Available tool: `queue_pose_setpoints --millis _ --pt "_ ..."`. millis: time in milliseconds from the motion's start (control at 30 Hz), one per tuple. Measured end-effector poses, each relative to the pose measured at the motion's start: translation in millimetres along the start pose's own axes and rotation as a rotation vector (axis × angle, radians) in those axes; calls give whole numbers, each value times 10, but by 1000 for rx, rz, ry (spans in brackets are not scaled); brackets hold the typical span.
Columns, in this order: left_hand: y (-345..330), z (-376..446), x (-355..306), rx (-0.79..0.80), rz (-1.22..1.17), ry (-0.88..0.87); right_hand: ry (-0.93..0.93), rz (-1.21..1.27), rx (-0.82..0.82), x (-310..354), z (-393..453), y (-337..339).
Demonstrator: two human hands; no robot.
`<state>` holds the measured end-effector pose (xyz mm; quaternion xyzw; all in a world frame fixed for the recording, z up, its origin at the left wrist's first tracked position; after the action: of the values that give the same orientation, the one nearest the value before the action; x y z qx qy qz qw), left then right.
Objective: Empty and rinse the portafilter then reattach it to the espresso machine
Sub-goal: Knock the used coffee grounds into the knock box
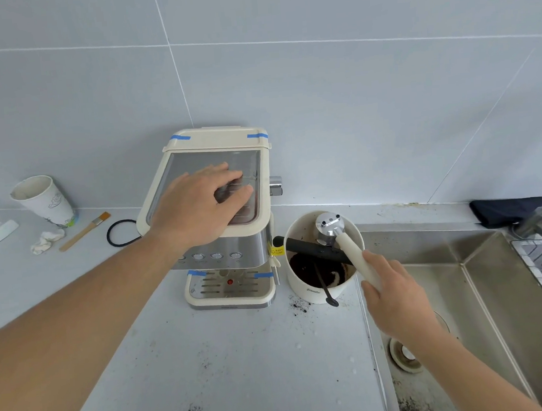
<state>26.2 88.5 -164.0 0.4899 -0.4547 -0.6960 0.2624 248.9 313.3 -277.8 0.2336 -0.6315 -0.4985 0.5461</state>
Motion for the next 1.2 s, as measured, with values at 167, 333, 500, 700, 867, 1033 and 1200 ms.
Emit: queue_pose_setpoints --millis 167,333,500,700,867,1033,1200 --pt "-6 1 -4 -1 6 0 25 28 -47 1 -14 20" --pt "-1 3 2 0 1 5 24 48 -44 -35 -18 -24" --pt "-5 3 2 -4 -3 12 6 71 -33 -69 -9 -32" --pt "5 3 -1 -1 10 10 4 85 -61 -62 -38 -74" --pt "4 4 -2 1 6 5 5 85 -70 -51 -48 -56" --pt "-7 19 12 2 14 7 21 83 -88 -23 -93 -40" --pt "-16 23 20 2 20 3 8 53 -57 -6 -25 -48"
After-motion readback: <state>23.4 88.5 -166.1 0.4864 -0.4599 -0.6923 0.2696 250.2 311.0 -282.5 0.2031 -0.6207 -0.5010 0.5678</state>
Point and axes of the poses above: each hand's wrist, its own z-axis towards the middle knuckle, its own y-axis out of the back of the hand, x = y × z, the point moved 1 cm from there along z, towards the middle knuckle, and after that the axes turned 13 degrees about y, right-handed, at the moved point
